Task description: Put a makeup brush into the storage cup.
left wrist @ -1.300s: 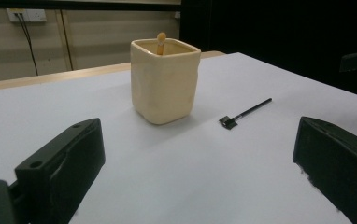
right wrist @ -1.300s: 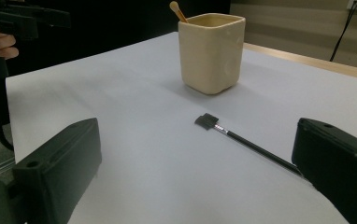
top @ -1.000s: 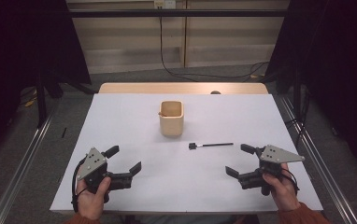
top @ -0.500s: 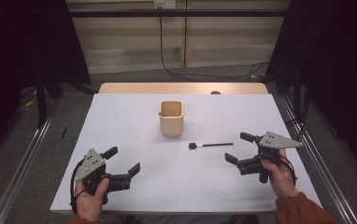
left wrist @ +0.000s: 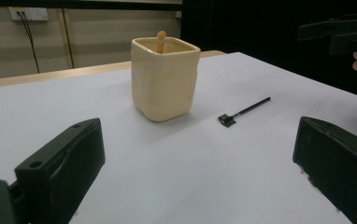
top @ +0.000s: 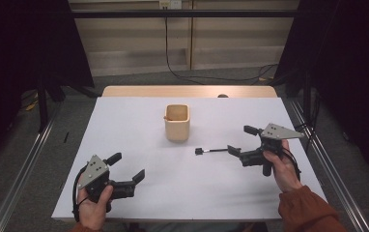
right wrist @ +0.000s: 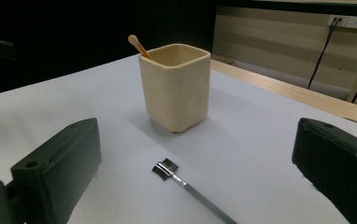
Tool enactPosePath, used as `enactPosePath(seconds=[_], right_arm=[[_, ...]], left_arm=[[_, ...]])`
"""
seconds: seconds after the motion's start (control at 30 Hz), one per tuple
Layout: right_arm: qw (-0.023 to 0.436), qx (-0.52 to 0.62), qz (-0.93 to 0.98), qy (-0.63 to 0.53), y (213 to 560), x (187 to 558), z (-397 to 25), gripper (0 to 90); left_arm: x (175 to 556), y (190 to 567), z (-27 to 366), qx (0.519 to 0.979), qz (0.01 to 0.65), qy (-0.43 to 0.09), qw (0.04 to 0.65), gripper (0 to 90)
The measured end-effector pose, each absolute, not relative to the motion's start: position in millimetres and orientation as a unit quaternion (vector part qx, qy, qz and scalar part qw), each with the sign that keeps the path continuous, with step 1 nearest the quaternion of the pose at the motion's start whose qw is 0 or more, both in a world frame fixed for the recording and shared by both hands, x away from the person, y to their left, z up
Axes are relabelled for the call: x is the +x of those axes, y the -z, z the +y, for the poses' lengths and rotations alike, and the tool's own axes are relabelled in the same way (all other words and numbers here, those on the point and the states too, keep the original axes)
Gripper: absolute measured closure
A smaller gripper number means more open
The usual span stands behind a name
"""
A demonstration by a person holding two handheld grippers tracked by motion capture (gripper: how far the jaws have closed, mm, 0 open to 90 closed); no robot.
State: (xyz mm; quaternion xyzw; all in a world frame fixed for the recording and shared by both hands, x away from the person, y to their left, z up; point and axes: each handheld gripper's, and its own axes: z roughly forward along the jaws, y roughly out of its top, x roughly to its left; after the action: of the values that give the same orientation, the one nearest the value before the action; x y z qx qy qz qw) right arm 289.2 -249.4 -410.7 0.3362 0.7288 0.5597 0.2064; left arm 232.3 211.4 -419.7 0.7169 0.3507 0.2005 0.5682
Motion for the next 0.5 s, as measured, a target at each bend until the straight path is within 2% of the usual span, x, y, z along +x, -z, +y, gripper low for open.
enactPosePath(seconds=[0.27, 0.5], right_arm=[[0.215, 0.325, 0.737, -0.553, 397.3, 309.4, -239.8, 1.0], [0.216, 0.322, 0.747, -0.540, 399.2, 325.4, -231.9, 1.0]], left_arm=[[231.6, 419.2, 212.0, 0.715, 0.349, -0.198, 0.573, 2.2], [232.7, 421.0, 211.1, 0.718, 0.349, -0.195, 0.569, 2.2]])
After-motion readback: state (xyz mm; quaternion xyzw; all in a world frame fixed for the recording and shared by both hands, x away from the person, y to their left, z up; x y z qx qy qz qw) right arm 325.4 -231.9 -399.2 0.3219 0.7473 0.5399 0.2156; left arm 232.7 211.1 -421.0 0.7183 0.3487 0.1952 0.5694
